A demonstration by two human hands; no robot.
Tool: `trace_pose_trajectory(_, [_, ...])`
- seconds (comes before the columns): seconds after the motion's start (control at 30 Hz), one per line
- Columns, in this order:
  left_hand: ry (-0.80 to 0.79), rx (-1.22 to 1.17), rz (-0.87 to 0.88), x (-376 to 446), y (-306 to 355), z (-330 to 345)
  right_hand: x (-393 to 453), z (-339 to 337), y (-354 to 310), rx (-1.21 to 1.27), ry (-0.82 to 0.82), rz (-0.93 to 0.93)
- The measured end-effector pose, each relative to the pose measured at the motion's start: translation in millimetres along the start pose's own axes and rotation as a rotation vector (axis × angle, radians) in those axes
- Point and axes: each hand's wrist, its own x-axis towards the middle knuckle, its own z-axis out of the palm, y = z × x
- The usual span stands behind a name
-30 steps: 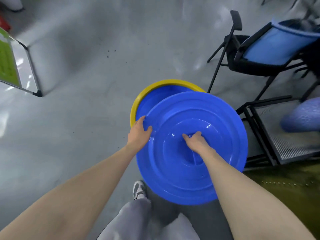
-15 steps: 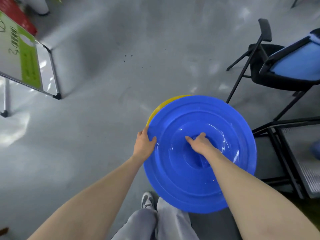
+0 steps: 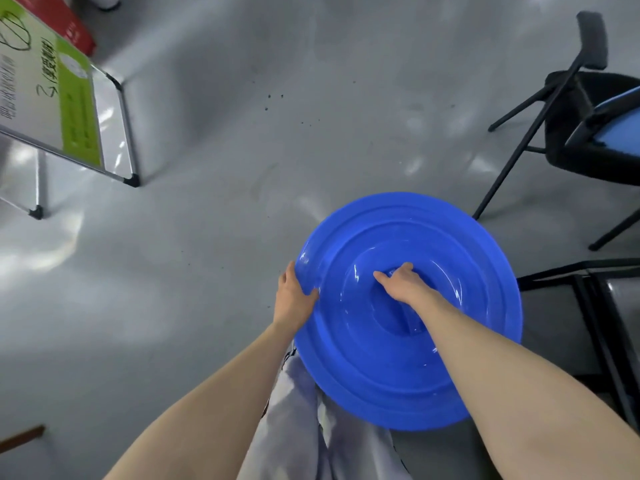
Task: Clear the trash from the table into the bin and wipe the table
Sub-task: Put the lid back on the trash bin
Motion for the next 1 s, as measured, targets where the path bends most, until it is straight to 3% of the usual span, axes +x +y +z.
trace_pose_trajectory(0.73, [-0.075, -0.030, -0.274, 55, 9, 10, 34, -1, -23, -0.001, -0.101, 0.070])
trace_pose_trajectory(1.0, [-0.073, -0.004, -0.261, 46, 6, 12, 15, 6, -10, -0.162, 0.114, 0.035])
